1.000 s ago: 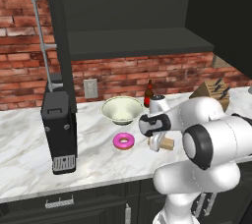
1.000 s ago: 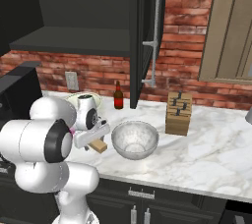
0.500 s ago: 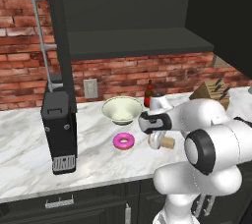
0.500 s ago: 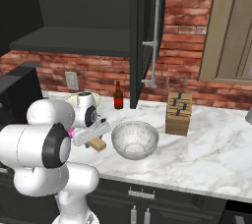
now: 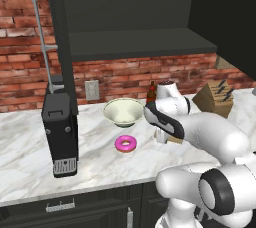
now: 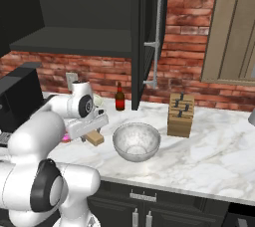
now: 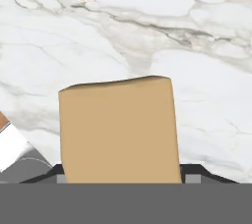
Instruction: Pick both bowls and place them on the counter. Then place the cream cheese stick in one bowl and place the donut in the other bowl.
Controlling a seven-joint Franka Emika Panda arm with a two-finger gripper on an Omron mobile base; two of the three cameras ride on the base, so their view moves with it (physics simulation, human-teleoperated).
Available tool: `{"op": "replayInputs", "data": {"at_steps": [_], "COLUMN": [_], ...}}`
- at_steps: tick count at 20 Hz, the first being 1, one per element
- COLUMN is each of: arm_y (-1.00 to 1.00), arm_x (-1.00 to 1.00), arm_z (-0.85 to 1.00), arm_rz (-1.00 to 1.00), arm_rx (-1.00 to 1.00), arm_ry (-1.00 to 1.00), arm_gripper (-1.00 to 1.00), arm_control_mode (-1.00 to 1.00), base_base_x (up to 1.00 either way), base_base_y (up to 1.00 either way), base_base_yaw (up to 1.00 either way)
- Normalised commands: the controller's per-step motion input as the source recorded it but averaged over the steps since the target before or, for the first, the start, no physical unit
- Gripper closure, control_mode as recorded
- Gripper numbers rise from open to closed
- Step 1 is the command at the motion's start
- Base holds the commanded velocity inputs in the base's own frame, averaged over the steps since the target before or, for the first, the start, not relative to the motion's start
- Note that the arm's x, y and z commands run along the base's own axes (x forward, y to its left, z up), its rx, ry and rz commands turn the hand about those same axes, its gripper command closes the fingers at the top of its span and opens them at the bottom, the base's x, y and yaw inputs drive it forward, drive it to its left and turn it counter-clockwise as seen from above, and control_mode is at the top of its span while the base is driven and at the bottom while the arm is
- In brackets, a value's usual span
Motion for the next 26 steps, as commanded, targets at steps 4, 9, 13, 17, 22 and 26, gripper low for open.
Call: {"op": "replayInputs", "data": {"at_steps": [4, 9, 13, 17, 22, 26], "arm_y": [-0.25, -0.40, -0.53, -0.55, -0.49, -0.45], "arm_x": [-0.09, -0.02, 0.00, 0.00, 0.01, 0.00], "arm_z": [0.58, 0.44, 0.32, 0.21, 0.03, -0.06], "arm_rz": [-0.06, -0.09, -0.12, -0.14, -0.14, -0.10], "arm_rx": [0.00, 0.00, 0.00, 0.00, 0.00, -0.07], "arm_ry": [0.00, 0.00, 0.03, 0.04, 0.03, 0.00], "arm_gripper": [1.00, 1.00, 1.00, 1.00, 1.00, 1.00], "arm_control_mode": [-1.00, -1.00, -1.00, -1.00, -1.00, -1.00], "base_base_x": [0.00, 0.00, 0.00, 0.00, 0.00, 0.00], "base_base_y": [0.00, 0.00, 0.00, 0.00, 0.00, 0.00], "base_base_yaw": [0.00, 0.00, 0.00, 0.00, 0.00, 0.00]}}
